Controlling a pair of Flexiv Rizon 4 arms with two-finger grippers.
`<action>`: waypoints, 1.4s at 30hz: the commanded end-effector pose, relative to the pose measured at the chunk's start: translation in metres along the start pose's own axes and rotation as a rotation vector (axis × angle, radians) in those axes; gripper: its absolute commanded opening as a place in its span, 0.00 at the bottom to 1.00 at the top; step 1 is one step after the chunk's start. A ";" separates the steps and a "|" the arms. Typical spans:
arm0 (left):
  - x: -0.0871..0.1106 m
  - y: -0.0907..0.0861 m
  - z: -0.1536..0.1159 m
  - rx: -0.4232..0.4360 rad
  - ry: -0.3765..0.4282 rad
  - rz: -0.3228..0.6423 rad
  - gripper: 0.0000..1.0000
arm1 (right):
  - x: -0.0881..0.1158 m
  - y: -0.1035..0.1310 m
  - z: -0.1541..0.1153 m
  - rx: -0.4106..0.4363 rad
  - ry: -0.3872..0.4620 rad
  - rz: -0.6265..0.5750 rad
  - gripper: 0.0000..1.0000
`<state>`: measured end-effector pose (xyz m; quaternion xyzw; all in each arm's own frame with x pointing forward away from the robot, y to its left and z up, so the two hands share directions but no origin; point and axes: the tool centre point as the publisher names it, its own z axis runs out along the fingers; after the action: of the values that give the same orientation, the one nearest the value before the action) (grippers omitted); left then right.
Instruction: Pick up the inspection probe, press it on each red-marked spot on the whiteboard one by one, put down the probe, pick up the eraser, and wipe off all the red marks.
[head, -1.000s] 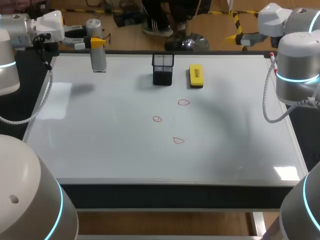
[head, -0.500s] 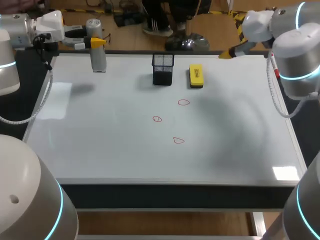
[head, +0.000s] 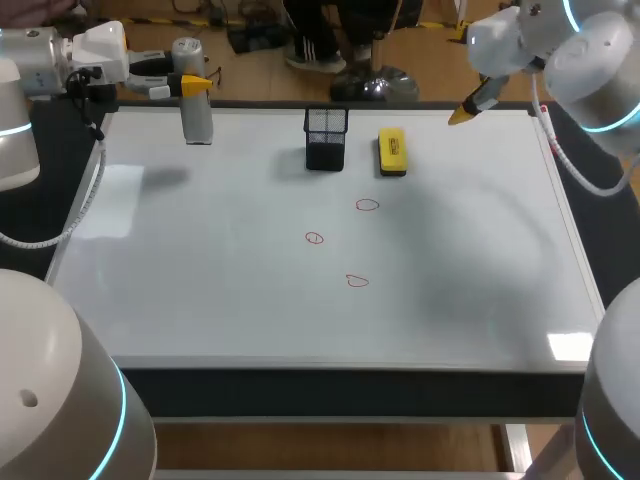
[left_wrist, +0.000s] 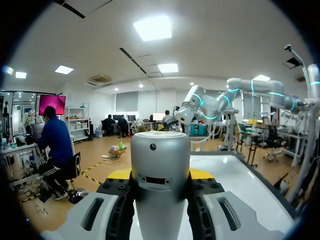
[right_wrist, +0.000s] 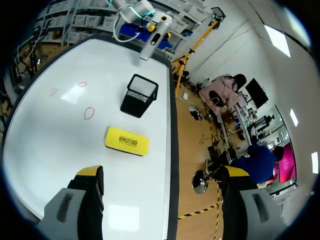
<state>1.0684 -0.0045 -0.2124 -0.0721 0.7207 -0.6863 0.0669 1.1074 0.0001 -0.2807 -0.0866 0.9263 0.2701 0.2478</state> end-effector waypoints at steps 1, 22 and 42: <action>0.001 -0.001 0.000 0.001 -0.001 0.001 0.00 | -0.003 0.000 0.004 0.397 0.551 -0.731 1.00; 0.001 -0.001 0.000 0.001 -0.001 0.001 0.00 | -0.011 0.000 0.002 0.365 0.506 -0.735 1.00; 0.001 -0.001 0.000 0.001 -0.001 0.001 0.00 | 0.027 -0.015 0.056 0.073 0.795 -1.185 1.00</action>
<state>1.0684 -0.0045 -0.2124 -0.0721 0.7207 -0.6862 0.0669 1.1045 0.0160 -0.3372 -0.6377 0.7689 0.0083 0.0460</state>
